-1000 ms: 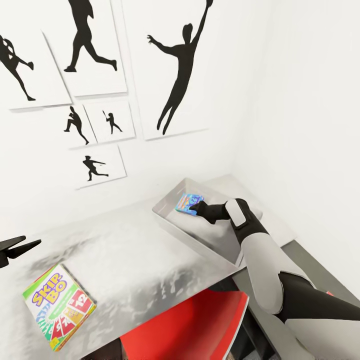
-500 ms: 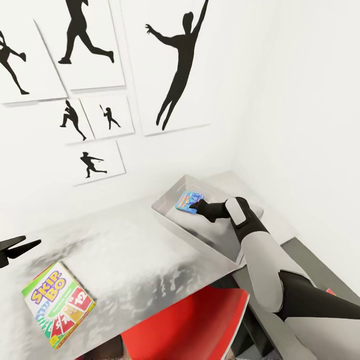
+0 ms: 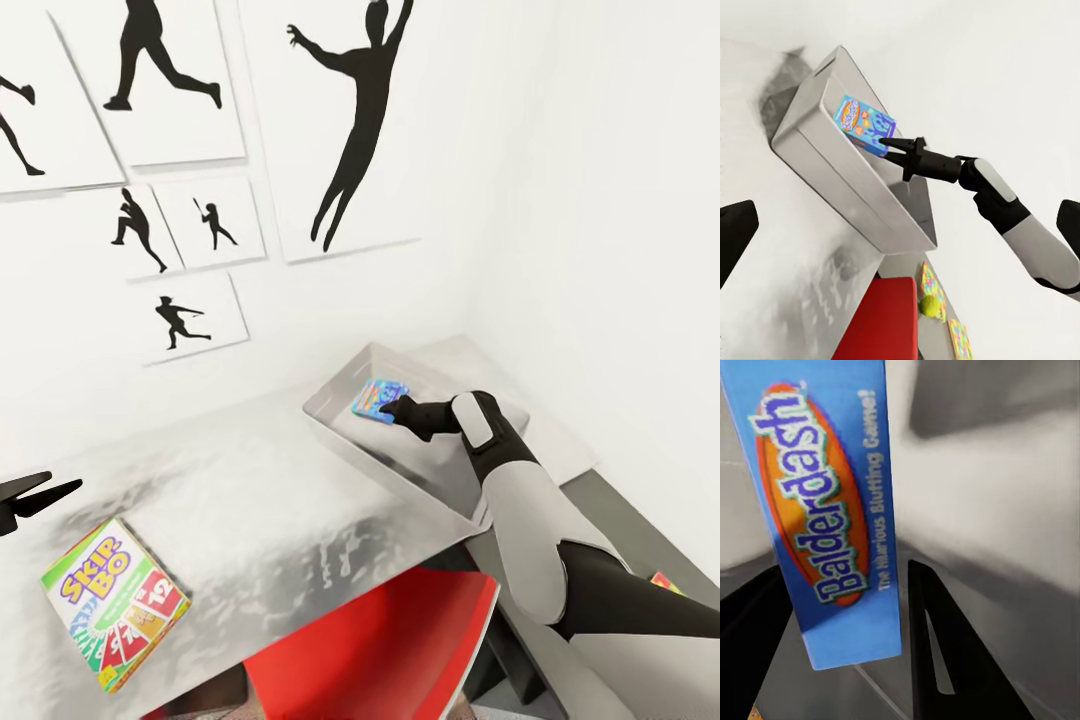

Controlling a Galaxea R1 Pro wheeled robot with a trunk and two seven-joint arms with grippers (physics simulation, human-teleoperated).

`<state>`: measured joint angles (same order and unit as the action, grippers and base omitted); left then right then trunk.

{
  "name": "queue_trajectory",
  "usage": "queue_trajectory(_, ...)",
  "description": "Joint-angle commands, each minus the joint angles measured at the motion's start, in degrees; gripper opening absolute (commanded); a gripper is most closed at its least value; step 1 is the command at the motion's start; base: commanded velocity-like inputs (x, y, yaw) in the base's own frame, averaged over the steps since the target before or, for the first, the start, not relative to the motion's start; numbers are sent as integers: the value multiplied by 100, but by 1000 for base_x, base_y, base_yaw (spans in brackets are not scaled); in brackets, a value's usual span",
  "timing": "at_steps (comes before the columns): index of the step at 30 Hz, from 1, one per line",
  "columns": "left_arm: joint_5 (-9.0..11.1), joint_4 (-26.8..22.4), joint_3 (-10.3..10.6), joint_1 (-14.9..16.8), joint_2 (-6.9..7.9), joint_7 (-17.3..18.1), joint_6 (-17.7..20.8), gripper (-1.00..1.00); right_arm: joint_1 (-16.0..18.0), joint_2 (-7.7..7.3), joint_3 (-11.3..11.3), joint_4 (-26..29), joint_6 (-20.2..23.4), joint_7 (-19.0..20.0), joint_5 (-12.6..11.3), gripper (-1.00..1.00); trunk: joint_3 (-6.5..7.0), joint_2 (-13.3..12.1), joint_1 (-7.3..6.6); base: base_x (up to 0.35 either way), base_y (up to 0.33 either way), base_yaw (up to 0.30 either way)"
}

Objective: Put all the toys in the child's room - the three board games (two on the bed and one on the table), the two jigsaw puzzles on the table, and the tennis ball on the table - inside the toy box on the table in the child's room.

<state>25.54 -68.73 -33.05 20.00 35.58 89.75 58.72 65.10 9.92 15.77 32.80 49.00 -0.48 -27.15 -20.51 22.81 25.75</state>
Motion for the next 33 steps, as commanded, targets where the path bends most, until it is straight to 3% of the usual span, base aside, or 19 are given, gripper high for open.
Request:
queue_trajectory(1,-5,0,0,4,2,25,61,100,31,8,41,6,33,-5,-1,-100,-20,11,3,0,0,0)
queue_trajectory(11,-7,0,0,4,2,25,61,100,401,8,41,-34,36,-30,7,-100,-115,11,3,0,0,0)
queue_trajectory(33,18,-16,-19,4,12,25,65,100,451,8,41,-55,8,-40,17,-100,-323,11,3,0,0,0)
